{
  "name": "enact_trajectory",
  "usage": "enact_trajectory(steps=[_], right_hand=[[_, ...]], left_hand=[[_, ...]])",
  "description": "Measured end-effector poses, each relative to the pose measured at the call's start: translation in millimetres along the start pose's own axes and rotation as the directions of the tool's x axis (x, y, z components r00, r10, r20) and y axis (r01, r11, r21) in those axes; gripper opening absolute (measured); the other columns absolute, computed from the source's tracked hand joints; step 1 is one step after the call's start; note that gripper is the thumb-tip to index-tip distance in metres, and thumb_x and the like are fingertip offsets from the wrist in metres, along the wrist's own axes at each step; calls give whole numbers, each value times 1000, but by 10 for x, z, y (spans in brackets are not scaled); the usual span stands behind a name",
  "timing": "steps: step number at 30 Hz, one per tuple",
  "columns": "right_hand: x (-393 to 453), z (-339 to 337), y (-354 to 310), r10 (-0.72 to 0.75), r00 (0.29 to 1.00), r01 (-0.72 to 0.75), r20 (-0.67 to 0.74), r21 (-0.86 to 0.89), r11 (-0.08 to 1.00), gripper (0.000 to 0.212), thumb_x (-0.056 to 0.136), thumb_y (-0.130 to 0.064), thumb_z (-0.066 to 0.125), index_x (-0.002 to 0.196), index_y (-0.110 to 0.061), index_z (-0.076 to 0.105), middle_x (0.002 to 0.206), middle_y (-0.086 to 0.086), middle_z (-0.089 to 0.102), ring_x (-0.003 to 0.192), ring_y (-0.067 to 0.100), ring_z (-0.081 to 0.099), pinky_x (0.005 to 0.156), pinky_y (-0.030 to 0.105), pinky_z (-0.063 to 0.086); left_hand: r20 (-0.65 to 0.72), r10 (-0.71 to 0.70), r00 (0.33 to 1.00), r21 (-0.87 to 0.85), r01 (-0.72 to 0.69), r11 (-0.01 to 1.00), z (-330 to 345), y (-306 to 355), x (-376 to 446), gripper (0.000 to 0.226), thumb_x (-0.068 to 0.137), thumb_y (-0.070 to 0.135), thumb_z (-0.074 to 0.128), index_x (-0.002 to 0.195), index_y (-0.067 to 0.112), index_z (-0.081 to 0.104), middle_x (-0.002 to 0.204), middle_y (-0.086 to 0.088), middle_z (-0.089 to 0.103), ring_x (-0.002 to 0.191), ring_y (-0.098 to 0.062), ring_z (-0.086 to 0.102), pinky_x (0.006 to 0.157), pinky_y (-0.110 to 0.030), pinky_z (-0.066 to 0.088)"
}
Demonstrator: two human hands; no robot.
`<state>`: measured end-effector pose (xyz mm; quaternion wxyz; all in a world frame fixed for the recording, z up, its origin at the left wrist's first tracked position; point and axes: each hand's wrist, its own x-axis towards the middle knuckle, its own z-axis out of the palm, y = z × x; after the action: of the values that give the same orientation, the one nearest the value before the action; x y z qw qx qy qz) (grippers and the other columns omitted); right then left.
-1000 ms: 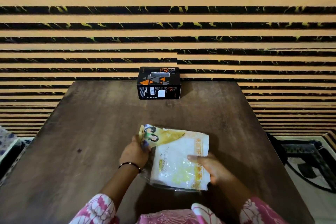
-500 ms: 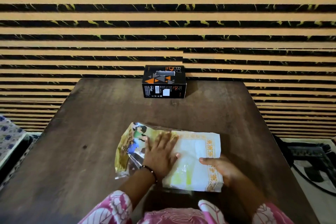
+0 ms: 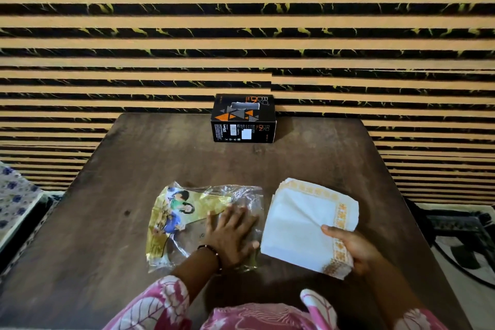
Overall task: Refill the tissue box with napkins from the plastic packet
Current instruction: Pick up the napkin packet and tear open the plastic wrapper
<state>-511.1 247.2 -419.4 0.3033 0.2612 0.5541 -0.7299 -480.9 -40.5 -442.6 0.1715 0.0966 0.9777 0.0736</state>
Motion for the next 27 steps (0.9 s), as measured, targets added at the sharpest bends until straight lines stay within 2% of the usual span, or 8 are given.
enact_trajectory(steps=[3, 7, 9, 13, 17, 20, 24, 27], right_hand=[[-46, -133, -73, -34, 999, 34, -28, -20, 999, 67, 55, -16, 80, 116, -1, 58, 88, 17, 75, 74, 32, 73, 62, 39, 58], [-149, -423, -133, -42, 998, 44, -44, 44, 998, 36, 75, -17, 64, 108, -5, 56, 68, 14, 74, 57, 29, 71, 55, 37, 55], [-173, -459, -126, -53, 998, 55, -24, 90, 994, 39, 67, -19, 73, 101, -6, 58, 69, 15, 74, 59, 30, 71, 54, 37, 56], [-137, -356, -85, -35, 999, 38, -22, 122, 992, 20, 80, -17, 58, 95, -4, 60, 69, 15, 74, 58, 30, 71, 50, 37, 58], [-82, -328, -64, -36, 997, 44, -73, 107, 993, 14, 88, -14, 53, 97, -5, 60, 71, 15, 75, 61, 29, 72, 60, 37, 59], [-75, -379, -91, -31, 993, 40, -113, 81, 996, 13, 88, -14, 54, 96, -6, 60, 70, 14, 75, 60, 29, 72, 73, 40, 52], [-76, -458, -146, -32, 988, 48, -153, 103, 993, 12, 89, -14, 52, 95, -6, 59, 66, 12, 74, 62, 29, 71, 71, 41, 49], [-95, -484, -146, -38, 977, 67, -209, 133, 989, 15, 89, -15, 53, 100, -6, 58, 68, 12, 75, 82, 33, 63, 71, 42, 48]], left_hand=[[25, -57, 998, 61, 56, 997, 68, -264, -34, 87, 63, 76, 5, 143, 46, -10, 159, 6, -14, 146, -28, -7, 110, -66, -4], [-25, -290, 957, -41, 288, 957, -50, -840, -162, 88, 66, 79, 13, 145, 43, 1, 160, 4, -6, 146, -29, 0, 114, -60, 6], [-71, -366, 928, -109, 358, 928, -123, -905, -218, 87, 71, 77, 17, 147, 37, 7, 160, 2, 0, 146, -30, 2, 115, -59, 9], [-24, -300, 954, -139, 294, 946, -136, -674, -234, 113, 51, 95, 5, 147, 37, 5, 160, 5, 0, 147, -28, -1, 113, -63, 7], [81, -333, 939, -18, 335, 942, -152, -769, -97, 95, 70, 85, 32, 145, 42, -7, 158, 7, -17, 146, -28, -11, 111, -67, 1], [59, -362, 930, -7, 363, 932, -320, -875, 26, 93, 75, 80, 31, 147, 35, -7, 158, 1, -15, 146, -30, -10, 113, -64, 1], [-61, -414, 908, -75, 410, 909, -356, -844, -57, 95, 73, 82, 33, 147, 36, -4, 159, 5, -11, 146, -30, -7, 110, -67, 2], [50, -477, 878, -57, 479, 876, -164, -877, -157, 83, 81, 74, 29, 146, 39, -9, 158, 9, -15, 146, -32, -10, 106, -71, 5]])
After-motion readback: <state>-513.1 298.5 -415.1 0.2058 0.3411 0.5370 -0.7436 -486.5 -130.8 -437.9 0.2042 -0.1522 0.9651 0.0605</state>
